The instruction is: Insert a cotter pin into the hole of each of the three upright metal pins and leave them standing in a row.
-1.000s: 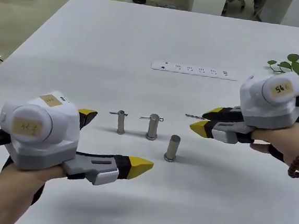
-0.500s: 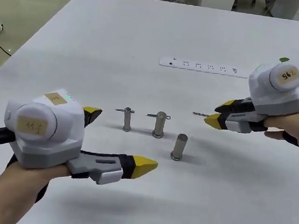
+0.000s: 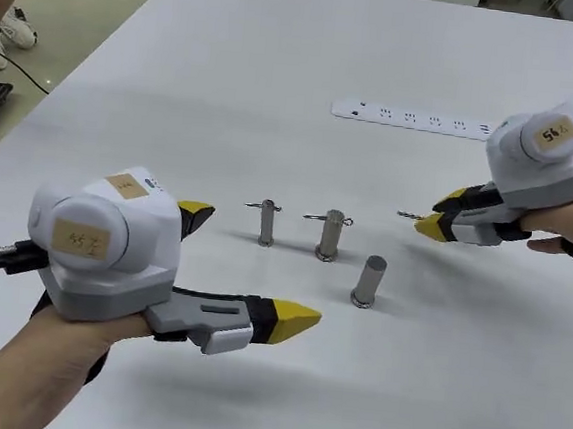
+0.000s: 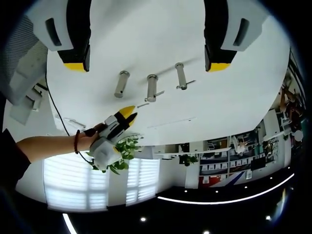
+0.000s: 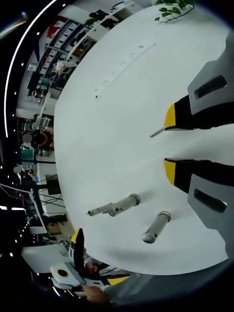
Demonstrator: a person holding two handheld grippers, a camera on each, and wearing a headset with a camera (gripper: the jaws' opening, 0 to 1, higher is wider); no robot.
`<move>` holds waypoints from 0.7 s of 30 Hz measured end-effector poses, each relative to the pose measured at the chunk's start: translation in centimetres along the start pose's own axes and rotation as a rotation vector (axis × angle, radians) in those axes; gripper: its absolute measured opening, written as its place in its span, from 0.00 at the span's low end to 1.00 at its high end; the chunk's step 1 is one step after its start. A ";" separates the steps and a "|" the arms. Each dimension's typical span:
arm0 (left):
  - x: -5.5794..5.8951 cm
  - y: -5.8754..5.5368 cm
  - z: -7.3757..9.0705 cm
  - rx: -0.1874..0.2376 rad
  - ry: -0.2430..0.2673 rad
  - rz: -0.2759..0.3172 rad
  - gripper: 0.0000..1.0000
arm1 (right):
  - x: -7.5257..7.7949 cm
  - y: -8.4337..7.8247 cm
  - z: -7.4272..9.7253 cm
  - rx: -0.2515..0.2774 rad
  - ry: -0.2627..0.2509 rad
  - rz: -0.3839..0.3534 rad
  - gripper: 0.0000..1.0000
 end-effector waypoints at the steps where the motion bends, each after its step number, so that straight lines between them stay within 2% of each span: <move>1: 0.0 -0.1 0.0 -0.002 -0.003 0.000 0.97 | 0.1 0.0 -0.2 -0.003 -0.001 0.001 0.17; 6: 0.2 -0.2 -0.2 -0.006 -0.012 -0.003 0.97 | 0.9 0.0 -0.8 -0.006 -0.009 -0.005 0.16; 12: 0.4 -0.3 -0.4 -0.010 -0.022 -0.013 0.96 | 2.6 -0.3 -1.9 -0.027 -0.021 -0.003 0.15; 14: 0.4 -0.3 -0.4 -0.011 -0.023 -0.016 0.96 | 2.8 -0.5 -1.7 -0.029 -0.025 -0.010 0.14; 16: 0.4 -0.3 -0.4 -0.010 -0.024 -0.015 0.96 | 4.0 -0.2 -2.2 -0.029 -0.029 -0.018 0.14; 21: 0.4 -0.5 -0.4 -0.019 -0.027 -0.019 0.95 | 4.1 -0.5 -2.5 -0.045 -0.027 -0.029 0.13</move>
Point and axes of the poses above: the centre of the closed fingertips' face, and the gripper's own axes: z roughly backward along the fingers, x roughly to its right, y roughly out of its top, the point moved 4 cm from there along z, roughly backward along the fingers, and after that the axes turned 14 degrees about -z, right-handed, at the moved point
